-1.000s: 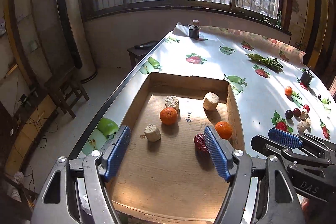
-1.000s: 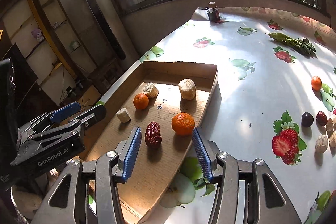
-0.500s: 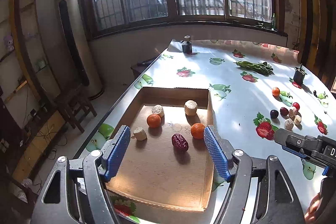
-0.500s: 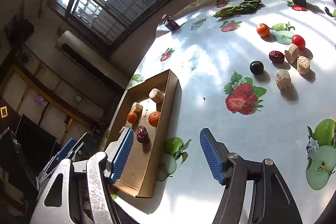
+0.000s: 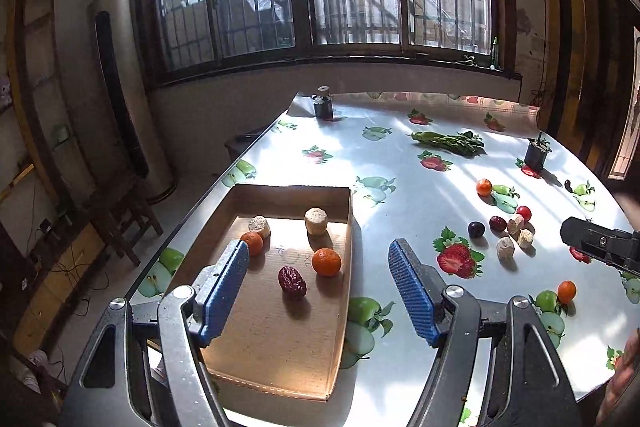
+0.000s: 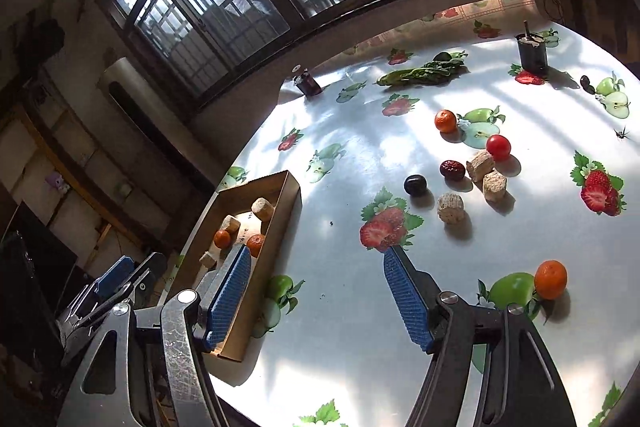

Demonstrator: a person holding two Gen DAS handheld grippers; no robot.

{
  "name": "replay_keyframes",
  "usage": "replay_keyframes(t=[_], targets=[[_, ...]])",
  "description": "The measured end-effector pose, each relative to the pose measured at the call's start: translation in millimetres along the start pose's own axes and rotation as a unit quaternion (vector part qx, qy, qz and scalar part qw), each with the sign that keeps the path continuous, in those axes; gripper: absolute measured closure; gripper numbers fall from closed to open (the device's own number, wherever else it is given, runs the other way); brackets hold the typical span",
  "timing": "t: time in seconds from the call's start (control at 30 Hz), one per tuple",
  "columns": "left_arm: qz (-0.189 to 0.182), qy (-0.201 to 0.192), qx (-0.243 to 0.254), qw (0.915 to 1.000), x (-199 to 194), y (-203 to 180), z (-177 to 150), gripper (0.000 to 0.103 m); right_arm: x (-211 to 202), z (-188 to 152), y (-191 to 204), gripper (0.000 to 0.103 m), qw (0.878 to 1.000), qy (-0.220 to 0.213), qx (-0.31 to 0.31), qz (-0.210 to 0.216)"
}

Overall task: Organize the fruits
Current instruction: 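Open both grippers to drop the items and withdraw toward the table, then grasp a rice cake with left gripper while right grasps a mandarin orange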

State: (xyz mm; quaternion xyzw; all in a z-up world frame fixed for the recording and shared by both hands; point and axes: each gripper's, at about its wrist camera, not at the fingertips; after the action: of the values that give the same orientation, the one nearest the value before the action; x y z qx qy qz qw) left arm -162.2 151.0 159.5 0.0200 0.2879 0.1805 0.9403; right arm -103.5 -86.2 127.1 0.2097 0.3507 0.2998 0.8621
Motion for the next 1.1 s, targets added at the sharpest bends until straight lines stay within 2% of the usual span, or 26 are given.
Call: replay_keyframes(t=[0.13,0.27,0.37,0.43,0.5,0.57,0.6,0.67,0.73,0.8,0.87,1.03,1.1], targets=[[-0.028,0.006,-0.008,0.9996,-3,-12,6,0.031,-46,26,-11,0.03,0.998,-0.024,-0.038,-0.044],[-0.058,0.011,-0.001,0.9982,-5,-28,13,0.031,-91,56,-31,0.03,0.991,-0.047,-0.051,-0.11],[-0.076,0.013,0.009,0.997,-6,-39,15,0.03,-121,80,-44,0.028,0.979,-0.055,-0.072,-0.184],[-0.075,0.011,0.019,0.997,-5,-49,12,0.029,-143,96,-55,0.027,0.973,-0.072,-0.074,-0.206],[-0.08,0.02,0.025,0.9962,1,-58,6,0.029,-156,108,-67,0.014,0.964,-0.083,-0.081,-0.238],[-0.097,0.036,0.027,0.9943,8,-66,-1,0.029,-160,113,-81,0.014,0.955,-0.086,-0.088,-0.271],[-0.098,0.039,0.028,0.994,12,-70,-5,0.029,-160,113,-90,0.013,0.954,-0.086,-0.084,-0.273],[-0.093,0.052,0.035,0.9936,21,-78,-7,0.029,-153,105,-111,0.013,0.964,-0.073,-0.062,-0.25],[-0.105,0.069,0.039,0.9913,29,-85,-8,0.029,-135,95,-134,0.014,0.973,-0.044,-0.032,-0.223],[-0.113,0.067,0.045,0.9903,32,-90,-7,0.029,-113,82,-149,0.014,0.977,-0.017,-0.016,-0.211],[-0.114,0.072,0.056,0.9894,38,-96,-9,0.029,-93,65,-156,0.014,0.982,0.0,-0.012,-0.19],[-0.138,0.118,0.065,0.9812,65,-111,-21,0.029,-52,22,-152,0.018,0.987,0.053,-0.025,-0.151],[-0.147,0.124,0.067,0.979,72,-118,-21,0.029,-42,10,-147,0.033,0.985,0.074,-0.04,-0.153]])
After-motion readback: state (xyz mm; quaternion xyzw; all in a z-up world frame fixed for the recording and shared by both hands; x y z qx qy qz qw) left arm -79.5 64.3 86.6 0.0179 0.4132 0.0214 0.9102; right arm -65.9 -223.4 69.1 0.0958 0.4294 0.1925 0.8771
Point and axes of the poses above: each gripper's, at about its wrist camera, not at the fingertips, and x roughly the way its jaws point, y to its left, z to its top, and after that the axes turned 8 degrees about z, right-handed
